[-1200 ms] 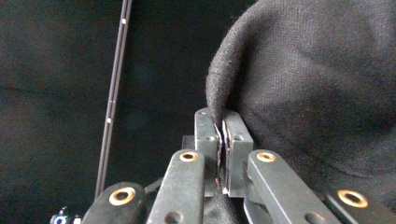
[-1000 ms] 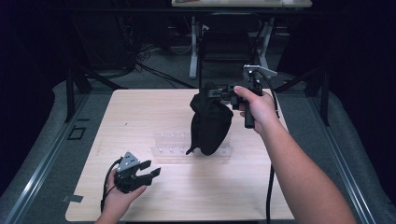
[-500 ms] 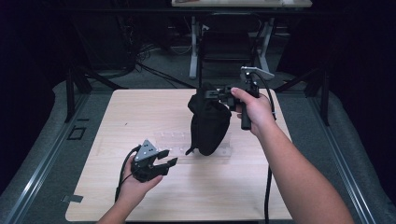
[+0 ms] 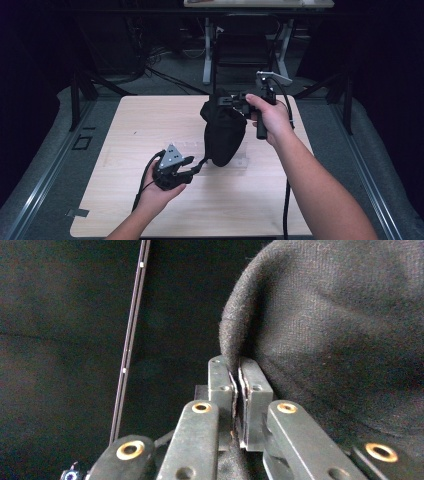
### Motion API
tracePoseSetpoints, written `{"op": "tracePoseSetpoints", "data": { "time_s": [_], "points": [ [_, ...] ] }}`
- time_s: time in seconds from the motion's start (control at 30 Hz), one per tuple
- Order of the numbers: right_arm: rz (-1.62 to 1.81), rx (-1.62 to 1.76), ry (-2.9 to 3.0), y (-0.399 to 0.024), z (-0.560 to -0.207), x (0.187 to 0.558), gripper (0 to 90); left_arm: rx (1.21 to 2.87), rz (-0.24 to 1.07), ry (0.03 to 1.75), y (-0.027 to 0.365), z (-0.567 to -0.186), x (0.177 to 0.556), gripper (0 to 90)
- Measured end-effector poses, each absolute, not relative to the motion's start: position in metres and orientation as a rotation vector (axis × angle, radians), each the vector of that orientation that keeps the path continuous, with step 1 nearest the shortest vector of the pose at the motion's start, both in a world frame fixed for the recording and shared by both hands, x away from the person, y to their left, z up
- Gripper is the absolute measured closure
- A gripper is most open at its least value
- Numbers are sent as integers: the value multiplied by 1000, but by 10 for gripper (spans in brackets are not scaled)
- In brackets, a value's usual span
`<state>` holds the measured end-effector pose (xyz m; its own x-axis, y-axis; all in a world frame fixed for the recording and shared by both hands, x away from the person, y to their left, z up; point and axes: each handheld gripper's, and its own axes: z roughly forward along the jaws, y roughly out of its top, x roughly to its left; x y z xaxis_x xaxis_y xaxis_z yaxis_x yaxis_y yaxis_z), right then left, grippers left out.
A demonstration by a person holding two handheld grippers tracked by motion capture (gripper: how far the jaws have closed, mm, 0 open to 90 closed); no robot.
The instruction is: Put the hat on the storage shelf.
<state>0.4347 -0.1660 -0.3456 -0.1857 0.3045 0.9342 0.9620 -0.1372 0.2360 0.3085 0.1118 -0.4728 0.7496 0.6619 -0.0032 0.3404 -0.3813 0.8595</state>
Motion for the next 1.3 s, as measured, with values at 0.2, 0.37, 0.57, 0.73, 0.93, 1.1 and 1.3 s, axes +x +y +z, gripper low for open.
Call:
{"op": "tracePoseSetpoints", "data": {
  "time_s": [0.2, 0.37, 0.57, 0.73, 0.93, 1.1, 1.3],
  "points": [
    [-1348, -1446, -1509, -162, -345, 434, 864, 2002, 438, 736, 103, -468, 310, 655],
    [-1351, -1446, -1502, -160, -345, 435, 860, 2008, 443, 718, 94, -465, 311, 689],
    [-1347, -1439, -1508, -155, -345, 435, 857, 2036, 486, 705, 90, -466, 311, 757],
    [-1345, -1440, -1533, -151, -341, 434, 847, 2053, 522, 686, 90, -466, 311, 789],
    [-1349, -1434, -1600, -146, -332, 431, 791, 2061, 545, 681, 91, -466, 310, 815],
    [-1357, -1420, -1641, -140, -326, 425, 738, 2074, 578, 666, 92, -467, 309, 832],
    [-1356, -1396, -1692, -138, -319, 417, 723, 2077, 592, 690, 98, -468, 310, 848]
  ]
}}
